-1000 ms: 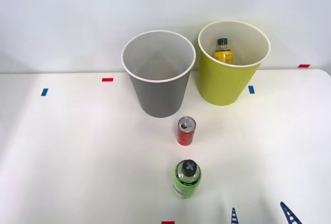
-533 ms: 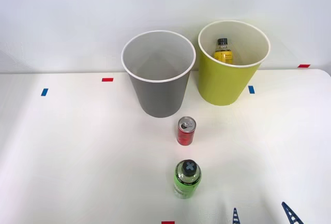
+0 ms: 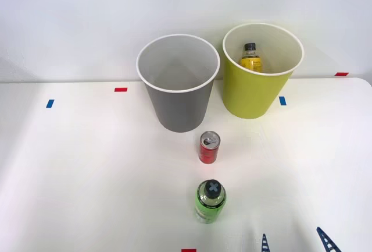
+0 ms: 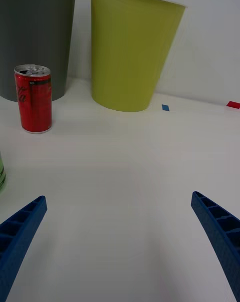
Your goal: Put cans in the gray bin, plastic bottles in the light green bin
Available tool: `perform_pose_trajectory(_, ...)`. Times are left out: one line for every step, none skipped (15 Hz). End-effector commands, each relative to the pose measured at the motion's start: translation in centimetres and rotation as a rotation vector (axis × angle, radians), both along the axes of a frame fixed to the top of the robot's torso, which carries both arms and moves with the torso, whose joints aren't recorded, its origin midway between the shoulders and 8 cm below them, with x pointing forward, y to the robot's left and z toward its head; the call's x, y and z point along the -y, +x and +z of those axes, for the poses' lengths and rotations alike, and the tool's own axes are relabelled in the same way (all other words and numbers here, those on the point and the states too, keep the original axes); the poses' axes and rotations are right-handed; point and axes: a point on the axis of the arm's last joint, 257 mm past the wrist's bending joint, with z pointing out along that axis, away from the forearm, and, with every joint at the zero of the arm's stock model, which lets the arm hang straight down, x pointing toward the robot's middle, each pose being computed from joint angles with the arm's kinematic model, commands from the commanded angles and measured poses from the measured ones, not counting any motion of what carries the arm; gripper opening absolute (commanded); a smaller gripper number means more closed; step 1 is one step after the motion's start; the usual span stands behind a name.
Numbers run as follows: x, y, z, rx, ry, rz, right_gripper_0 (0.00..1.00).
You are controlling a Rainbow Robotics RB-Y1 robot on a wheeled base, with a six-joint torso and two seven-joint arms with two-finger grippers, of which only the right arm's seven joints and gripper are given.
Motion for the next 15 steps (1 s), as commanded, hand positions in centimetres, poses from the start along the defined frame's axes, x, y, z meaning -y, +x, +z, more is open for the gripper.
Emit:
perform_pose_trajectory(0.0, 0.01, 0.0, 0.0, 0.0, 0.0, 1.0)
perform_pose_trajectory(0.0, 0.01, 0.0, 0.0, 0.0, 0.0, 1.0)
perform_pose_trajectory(0.0, 0.01, 0.0, 0.0, 0.0, 0.0, 1.0)
perform_pose_trajectory(0.0, 0.01, 0.0, 0.0, 0.0, 0.0, 1.0)
perform_pose_trajectory(0.0, 0.01, 0.0, 0.0, 0.0, 0.0, 1.0)
perform_pose_trajectory(0.0, 0.01, 0.0, 0.0, 0.0, 0.0, 1.0)
perform_pose_trajectory(0.0, 0.01, 0.0, 0.0, 0.0, 0.0, 1.0)
perform_pose_trajectory(0.0, 0.01, 0.0, 0.0, 0.0, 0.0, 1.0)
perform_pose_trajectory(0.0, 0.01, 0.0, 0.0, 0.0, 0.0, 1.0)
perform_pose_trajectory(0.0, 0.01, 0.0, 0.0, 0.0, 0.0, 1.0)
perform_pose_trajectory(0.0, 0.01, 0.0, 0.0, 0.0, 0.0, 1.0)
perform_pose_trajectory(0.0, 0.01, 0.0, 0.0, 0.0, 0.0, 1.0)
perform_pose_trajectory(0.0, 0.01, 0.0, 0.0, 0.0, 0.0, 1.0)
perform_pose_trajectory(0.0, 0.01, 0.0, 0.0, 0.0, 0.0, 1.0)
perform_pose_trajectory(0.0, 0.01, 0.0, 0.0, 0.0, 0.0, 1.0)
